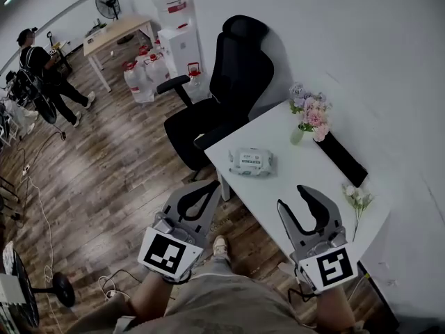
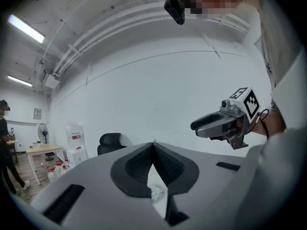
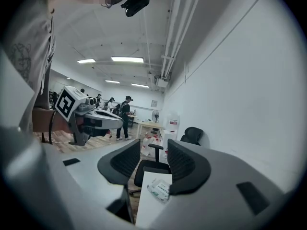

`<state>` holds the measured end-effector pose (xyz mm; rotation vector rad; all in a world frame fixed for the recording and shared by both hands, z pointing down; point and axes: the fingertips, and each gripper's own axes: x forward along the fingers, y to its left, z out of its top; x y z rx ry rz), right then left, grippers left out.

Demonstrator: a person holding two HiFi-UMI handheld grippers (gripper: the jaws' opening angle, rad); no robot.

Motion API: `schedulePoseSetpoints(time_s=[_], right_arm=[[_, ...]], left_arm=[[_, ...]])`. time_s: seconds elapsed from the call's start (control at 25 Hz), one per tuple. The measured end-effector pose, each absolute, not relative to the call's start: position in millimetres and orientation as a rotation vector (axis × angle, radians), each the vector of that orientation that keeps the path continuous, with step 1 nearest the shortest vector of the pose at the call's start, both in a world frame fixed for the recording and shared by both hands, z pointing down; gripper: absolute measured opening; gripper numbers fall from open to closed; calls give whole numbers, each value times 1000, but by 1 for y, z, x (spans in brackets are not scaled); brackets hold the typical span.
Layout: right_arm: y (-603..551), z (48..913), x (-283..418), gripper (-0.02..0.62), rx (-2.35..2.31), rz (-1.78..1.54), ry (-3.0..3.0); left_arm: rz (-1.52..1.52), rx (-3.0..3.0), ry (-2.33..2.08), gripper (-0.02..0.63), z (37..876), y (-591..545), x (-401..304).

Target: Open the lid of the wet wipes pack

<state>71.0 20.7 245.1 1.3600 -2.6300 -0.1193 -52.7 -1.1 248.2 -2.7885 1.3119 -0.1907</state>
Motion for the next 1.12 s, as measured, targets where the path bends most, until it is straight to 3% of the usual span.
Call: schedulePoseSetpoints(time_s=[0.48,1.12], right_arm=[[-104,293,28,186,1338,-54,-2479],[-154,344,36,184,1209,85,-2379]], left_arm=[[-276,-2870,1181,16,283,-122,-86],[-378,-2916,1184,15,315,-167,-73]])
